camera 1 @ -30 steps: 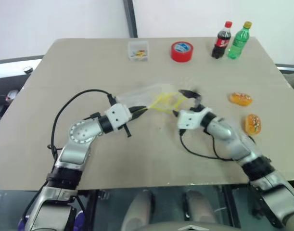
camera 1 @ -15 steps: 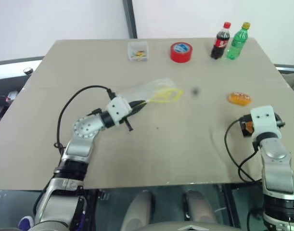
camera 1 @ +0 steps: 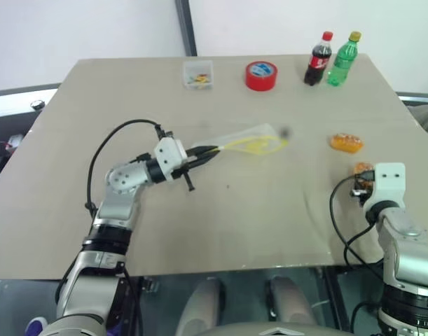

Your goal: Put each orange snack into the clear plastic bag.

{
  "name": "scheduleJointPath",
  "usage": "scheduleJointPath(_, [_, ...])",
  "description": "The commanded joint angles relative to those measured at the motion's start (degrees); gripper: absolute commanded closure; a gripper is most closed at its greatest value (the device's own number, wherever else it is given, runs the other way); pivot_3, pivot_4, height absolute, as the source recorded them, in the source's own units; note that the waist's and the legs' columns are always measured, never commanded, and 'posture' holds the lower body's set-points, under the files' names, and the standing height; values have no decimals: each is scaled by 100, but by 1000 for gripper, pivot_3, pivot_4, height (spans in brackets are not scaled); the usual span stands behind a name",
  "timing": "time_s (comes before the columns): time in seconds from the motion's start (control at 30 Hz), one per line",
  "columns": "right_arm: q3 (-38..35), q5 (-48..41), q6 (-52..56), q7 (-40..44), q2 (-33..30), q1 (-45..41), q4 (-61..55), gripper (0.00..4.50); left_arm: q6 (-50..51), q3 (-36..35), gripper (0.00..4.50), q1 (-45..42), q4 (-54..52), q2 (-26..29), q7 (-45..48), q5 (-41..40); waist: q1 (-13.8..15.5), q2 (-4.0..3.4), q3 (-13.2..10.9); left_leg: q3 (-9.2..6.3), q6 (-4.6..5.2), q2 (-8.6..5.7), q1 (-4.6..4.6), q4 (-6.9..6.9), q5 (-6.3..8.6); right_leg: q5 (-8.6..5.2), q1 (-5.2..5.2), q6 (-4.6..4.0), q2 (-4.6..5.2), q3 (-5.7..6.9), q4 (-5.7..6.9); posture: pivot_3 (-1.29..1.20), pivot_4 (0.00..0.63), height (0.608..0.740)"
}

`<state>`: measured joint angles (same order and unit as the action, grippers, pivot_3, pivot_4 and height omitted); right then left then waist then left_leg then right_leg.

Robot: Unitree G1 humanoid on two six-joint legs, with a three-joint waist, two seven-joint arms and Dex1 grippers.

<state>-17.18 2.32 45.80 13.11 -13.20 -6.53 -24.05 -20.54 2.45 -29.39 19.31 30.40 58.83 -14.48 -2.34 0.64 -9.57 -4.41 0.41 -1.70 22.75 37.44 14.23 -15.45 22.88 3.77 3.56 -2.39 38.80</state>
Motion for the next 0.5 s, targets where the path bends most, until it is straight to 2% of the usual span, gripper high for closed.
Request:
scheduleJointPath(0.03, [415,-396,-274,425,-148,-94,-666,3361,-117,-130,4500,-88,-88,-9,-112,37,-3,0,0,0,0,0,0,0,0,0,0,0,0,0,0,0,150,740])
scheduleJointPath(0.13, [909,-628,-382,807,-314,-73,-1006,3361,-131,-130,4500,-84,-85,-14,-120,62,-5,0,0,-1,0,1,0,0,0,0,0,0,-1,1,0,0,150,740])
scheduleJointPath(0.27, [1859,-809,-291,1172,-465,-491,-1168,3361,-160,-122,4500,-107,-85,-40,-113,94,-10,0,0,-2,0,1,0,2,0,0,-1,1,0,2,-2,0,150,740])
scheduleJointPath(0.5, [2468,-834,-195,1003,-227,-1236,-674,3361,-243,-87,4500,31,-341,-62,-33,36,13,2,0,-11,0,1,3,3,0,0,-4,0,2,10,-7,0,150,740])
